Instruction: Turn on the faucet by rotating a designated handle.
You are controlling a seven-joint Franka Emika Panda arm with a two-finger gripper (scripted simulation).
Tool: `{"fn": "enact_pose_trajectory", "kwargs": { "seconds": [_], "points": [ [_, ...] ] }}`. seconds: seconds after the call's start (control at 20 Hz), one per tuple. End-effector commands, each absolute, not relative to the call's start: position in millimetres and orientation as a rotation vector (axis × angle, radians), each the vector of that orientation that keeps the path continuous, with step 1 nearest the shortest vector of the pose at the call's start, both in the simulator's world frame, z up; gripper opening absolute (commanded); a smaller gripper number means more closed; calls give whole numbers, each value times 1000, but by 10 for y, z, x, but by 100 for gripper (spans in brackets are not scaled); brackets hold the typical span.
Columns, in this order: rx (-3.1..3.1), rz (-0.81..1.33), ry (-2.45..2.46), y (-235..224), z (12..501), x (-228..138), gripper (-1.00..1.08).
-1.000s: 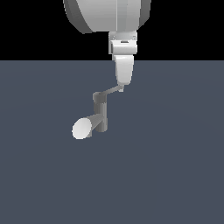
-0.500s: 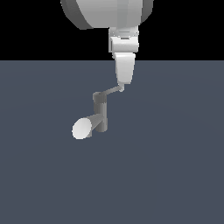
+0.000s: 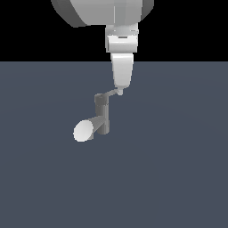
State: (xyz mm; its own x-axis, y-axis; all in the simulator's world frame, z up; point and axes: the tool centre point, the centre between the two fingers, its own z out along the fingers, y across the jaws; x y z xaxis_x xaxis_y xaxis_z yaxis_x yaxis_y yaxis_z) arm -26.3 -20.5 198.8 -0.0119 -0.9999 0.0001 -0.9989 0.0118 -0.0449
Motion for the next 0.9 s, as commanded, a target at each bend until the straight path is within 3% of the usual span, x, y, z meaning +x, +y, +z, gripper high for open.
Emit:
{"fn": "enact_pose_trajectory", "kwargs": {
  "seconds": [0.0, 0.4, 0.5, 0.85],
  "points": [
    [-2218, -11, 2211, -71, 1860, -423, -100],
    [-2219, -1, 2223, 52, 1819, -660, -100],
    [-2187, -34, 2213, -10, 1957, -527, -100],
    [-2203, -17, 2219, 389, 1885, -625, -100]
  ]
}}
